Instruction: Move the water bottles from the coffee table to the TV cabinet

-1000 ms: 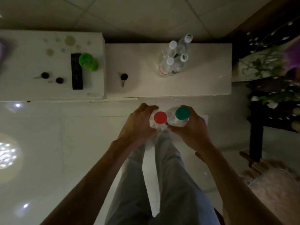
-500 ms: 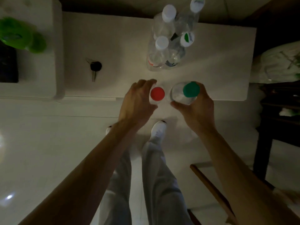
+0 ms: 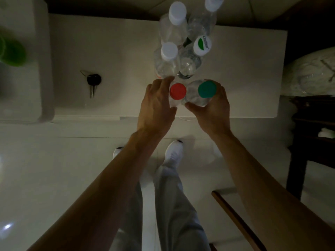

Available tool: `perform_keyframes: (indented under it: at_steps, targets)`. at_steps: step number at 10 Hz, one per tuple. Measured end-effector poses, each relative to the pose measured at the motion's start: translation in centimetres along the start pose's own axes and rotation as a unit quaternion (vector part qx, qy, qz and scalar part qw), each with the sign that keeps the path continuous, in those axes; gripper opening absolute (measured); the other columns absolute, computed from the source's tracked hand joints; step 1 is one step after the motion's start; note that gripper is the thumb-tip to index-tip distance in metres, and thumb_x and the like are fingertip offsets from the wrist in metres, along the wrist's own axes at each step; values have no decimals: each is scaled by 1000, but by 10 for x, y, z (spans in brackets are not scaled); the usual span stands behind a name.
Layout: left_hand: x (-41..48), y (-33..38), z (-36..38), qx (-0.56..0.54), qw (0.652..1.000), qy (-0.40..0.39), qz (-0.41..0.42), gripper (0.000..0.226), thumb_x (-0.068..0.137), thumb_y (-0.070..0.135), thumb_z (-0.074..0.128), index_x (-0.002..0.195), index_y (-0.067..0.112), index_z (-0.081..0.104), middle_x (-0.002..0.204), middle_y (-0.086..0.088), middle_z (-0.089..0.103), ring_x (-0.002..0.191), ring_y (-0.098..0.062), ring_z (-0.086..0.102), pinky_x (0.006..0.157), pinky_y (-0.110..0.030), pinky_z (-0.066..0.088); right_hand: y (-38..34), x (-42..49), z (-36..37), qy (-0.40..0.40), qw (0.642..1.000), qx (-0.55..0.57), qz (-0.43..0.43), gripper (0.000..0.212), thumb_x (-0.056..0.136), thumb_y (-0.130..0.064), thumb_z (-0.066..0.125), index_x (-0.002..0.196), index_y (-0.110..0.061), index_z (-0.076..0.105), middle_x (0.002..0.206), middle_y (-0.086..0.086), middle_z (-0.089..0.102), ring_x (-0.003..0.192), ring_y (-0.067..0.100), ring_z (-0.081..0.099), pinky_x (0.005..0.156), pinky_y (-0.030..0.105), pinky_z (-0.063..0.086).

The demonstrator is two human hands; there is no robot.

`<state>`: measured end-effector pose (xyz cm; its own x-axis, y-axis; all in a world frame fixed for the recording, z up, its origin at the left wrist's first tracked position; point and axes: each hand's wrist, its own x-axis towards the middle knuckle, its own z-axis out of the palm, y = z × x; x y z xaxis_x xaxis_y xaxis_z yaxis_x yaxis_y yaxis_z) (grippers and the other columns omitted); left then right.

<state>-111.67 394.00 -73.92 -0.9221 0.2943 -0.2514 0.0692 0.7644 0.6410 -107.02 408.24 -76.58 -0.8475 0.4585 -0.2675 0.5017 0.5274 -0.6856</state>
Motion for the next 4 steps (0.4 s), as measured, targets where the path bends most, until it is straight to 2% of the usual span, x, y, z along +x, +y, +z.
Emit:
perform_keyframes:
  at_steps: [1, 2, 3, 4]
  targets:
    - [0, -1, -4, -8, 1000, -16, -7, 67, 75, 8, 78, 134, 13, 49, 125, -10, 60, 112, -25, 56, 96, -32, 46, 0, -4, -2, -4, 1000, -4, -4, 71, 69, -24, 84, 130, -11, 49, 126, 4, 58, 112, 8, 53, 90, 12, 43]
    - [1, -4, -16, -2, 999, -46, -21, 72, 73, 9, 79, 138, 14, 46, 128, -9, 58, 117, -24, 53, 98, -31, 42, -7, -8, -11, -28, 999, -10, 17, 74, 74, -24, 81, 137, -11, 43, 131, 4, 57, 120, 14, 55, 98, 30, 50]
    - [-8, 1, -41, 18, 997, -80, -11, 68, 73, 10, 78, 135, 11, 49, 125, -10, 59, 115, -26, 53, 91, -27, 38, -23, -20, -30, -49, 998, -1, 42, 76, 76, -28, 79, 140, -11, 40, 137, 5, 54, 124, 17, 54, 97, 39, 52]
    - [-16, 14, -80, 51, 991, -119, -21, 60, 80, 12, 73, 134, 10, 49, 128, -11, 57, 117, -25, 52, 88, -24, 34, -55, -37, -62, -52, 997, -14, 59, 70, 83, -31, 73, 141, -10, 39, 139, 5, 53, 123, 16, 53, 97, 29, 48]
